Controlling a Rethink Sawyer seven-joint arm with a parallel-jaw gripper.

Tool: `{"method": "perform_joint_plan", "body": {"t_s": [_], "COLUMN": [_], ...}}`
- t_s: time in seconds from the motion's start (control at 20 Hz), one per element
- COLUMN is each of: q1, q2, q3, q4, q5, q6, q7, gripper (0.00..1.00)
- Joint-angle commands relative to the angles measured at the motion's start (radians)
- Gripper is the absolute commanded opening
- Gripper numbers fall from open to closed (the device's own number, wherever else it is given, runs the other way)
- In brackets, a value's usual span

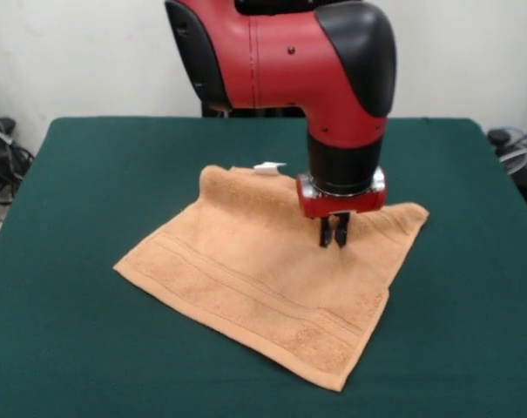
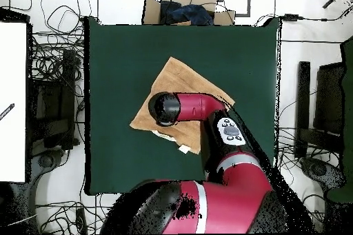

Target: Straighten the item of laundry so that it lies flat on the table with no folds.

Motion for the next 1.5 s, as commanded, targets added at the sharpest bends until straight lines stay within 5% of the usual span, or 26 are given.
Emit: {"method": "perform_joint_plan", "body": {"t_s": [0.05, 0.55, 0.6, 1.1, 1.5], "q1": [-0.006, 0.001, 0.000, 0.011, 0.009], "q2": [0.025, 0.050, 0.049, 0.007, -0.139], "q3": [0.128, 0.138, 0.139, 0.085, 0.034], "q4": [-0.064, -0.113, -0.111, -0.043, 0.126], "q5": [-0.053, -0.067, -0.068, -0.076, -0.048], "q6": [0.047, 0.068, 0.064, 0.008, -0.018], "q7": [-0.106, -0.116, -0.114, -0.031, 0.073], "gripper": [0.00, 0.00, 1.00, 1.00, 1.00]}}
